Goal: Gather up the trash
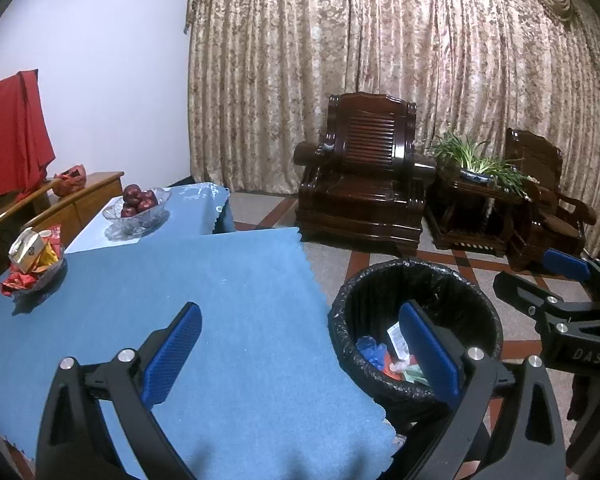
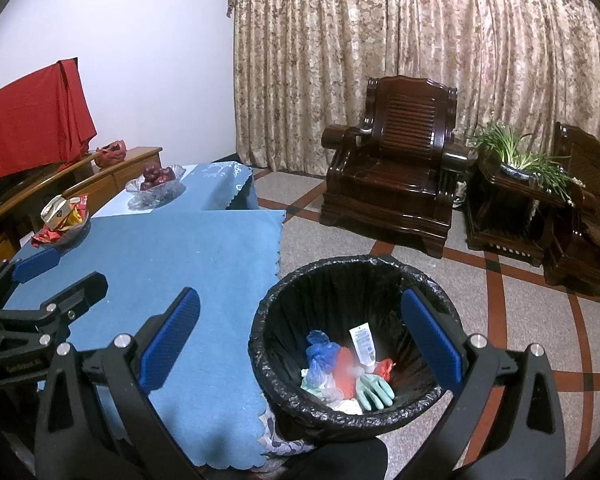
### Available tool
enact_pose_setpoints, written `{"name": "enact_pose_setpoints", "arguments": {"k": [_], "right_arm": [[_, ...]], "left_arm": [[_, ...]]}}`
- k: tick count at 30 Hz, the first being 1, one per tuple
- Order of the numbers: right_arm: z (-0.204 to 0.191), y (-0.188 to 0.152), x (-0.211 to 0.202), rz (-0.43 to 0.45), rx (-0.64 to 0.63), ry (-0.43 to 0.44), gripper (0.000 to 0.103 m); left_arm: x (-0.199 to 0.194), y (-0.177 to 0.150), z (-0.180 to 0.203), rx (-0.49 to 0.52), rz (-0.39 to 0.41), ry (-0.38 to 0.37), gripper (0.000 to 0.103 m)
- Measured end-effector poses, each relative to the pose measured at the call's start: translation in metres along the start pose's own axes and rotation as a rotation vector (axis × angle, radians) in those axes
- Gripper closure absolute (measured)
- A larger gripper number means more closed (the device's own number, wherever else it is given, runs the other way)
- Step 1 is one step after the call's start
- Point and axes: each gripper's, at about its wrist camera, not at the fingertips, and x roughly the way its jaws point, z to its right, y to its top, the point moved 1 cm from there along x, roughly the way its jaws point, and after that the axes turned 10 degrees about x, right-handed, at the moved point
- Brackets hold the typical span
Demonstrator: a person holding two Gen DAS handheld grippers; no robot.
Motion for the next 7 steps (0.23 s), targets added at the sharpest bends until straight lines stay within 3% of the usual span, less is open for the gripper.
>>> {"name": "enact_pose_setpoints", "arguments": {"k": [7], "right_arm": [[0.0006, -0.0018, -0.0006, 0.0, 0.0, 0.001, 0.005]], "left_arm": [[0.0017, 0.0051, -0.0017, -0.002, -0.009, 0.002, 0.006]]}}
